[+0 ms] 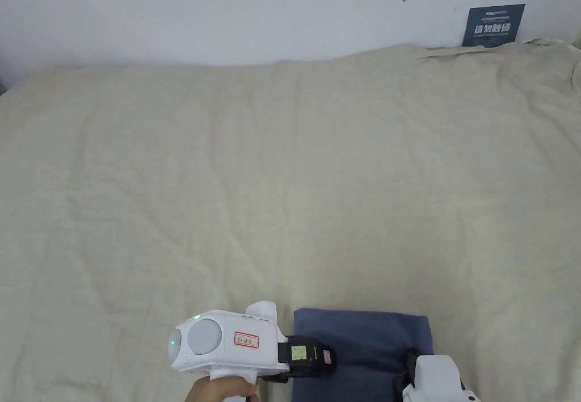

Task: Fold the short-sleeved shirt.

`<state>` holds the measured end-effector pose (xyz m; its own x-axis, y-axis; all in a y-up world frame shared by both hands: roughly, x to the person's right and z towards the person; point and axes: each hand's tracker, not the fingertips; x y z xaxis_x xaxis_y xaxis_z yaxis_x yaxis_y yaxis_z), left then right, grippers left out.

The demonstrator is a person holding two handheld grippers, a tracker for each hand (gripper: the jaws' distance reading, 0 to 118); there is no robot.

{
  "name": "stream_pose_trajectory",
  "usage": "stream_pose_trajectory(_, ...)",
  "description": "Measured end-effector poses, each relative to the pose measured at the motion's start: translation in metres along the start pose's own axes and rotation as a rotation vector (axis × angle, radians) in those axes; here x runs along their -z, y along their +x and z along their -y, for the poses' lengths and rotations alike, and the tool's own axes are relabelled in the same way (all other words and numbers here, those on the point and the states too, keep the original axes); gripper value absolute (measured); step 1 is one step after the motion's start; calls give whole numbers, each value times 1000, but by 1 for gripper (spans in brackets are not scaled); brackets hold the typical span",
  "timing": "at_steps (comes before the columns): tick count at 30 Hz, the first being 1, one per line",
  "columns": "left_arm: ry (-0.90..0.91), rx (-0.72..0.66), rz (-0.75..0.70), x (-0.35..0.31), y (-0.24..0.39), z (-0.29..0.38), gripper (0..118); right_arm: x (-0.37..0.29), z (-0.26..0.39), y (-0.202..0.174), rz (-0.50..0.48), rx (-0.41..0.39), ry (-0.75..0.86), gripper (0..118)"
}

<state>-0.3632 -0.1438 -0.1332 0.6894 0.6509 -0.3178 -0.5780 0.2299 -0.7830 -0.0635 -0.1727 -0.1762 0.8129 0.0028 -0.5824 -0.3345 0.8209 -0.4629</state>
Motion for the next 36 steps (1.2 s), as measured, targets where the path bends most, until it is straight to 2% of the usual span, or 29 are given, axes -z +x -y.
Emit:
stream_pose_trajectory(3, -29, -28, 42, 0, -1, 1, 27, 0, -1, 0, -3, -8, -2, 0)
stream_pose_trajectory(6, -15, -9, 12, 1, 7, 6, 22, -1, -5, -1, -7, -38, -7, 0)
stream_pose_trajectory(10, 29, 54, -30, -4, 18, 13, 20, -14, -23, 7, -37, -26, 2, 0)
stream_pose_trajectory(15, 61, 90, -28, -24, 26, 5, 19, -48, -72, 14, -60, -29, 160, 0)
stream_pose_trajectory(19, 90, 143, -82, -53, 22, -9, 19, -76, -115, 17, -67, -36, 288, 0)
stream_pose_trajectory(27, 161, 144, -240, -135, -30, -36, 19, -114, -182, 18, -72, -54, 438, 0)
stream_pose_trajectory(36, 212, 133, -478, -242, -114, -71, 19, -113, -205, 9, -51, -86, 465, 0)
